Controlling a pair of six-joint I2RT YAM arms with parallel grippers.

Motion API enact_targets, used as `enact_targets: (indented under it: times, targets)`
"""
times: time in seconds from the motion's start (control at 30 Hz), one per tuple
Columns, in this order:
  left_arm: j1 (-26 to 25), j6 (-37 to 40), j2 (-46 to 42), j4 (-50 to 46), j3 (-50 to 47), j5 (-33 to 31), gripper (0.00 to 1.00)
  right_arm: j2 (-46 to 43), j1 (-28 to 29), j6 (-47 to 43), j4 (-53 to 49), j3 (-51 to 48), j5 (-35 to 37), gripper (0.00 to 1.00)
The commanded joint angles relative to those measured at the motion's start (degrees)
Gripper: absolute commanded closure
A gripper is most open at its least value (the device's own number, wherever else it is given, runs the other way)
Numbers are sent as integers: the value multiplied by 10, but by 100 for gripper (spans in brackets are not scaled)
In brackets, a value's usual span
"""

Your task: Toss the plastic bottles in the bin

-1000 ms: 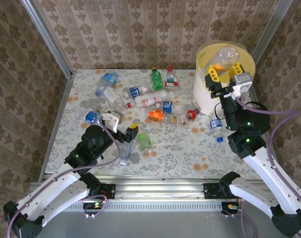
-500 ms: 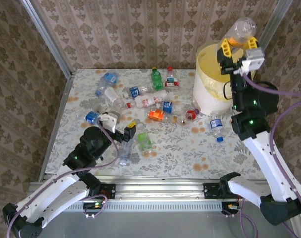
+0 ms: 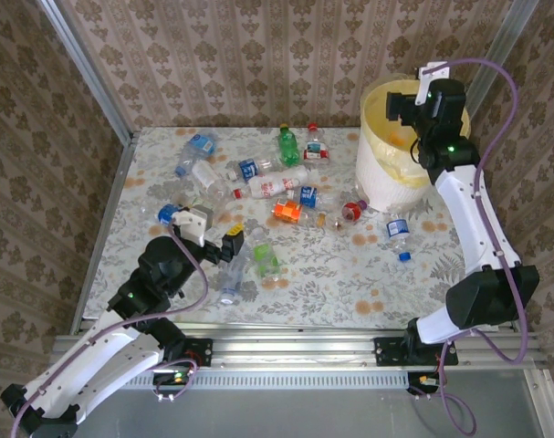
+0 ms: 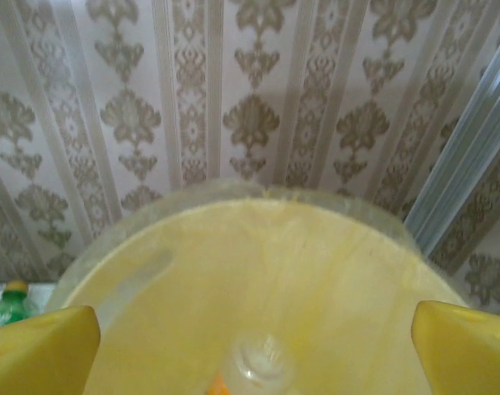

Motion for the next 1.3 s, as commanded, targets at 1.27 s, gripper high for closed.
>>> enact_targets:
  times: [1.27]
  targets:
    - [18,-110,49,-89,83,48,0,-136,-38,280,-196,-438,-65,0]
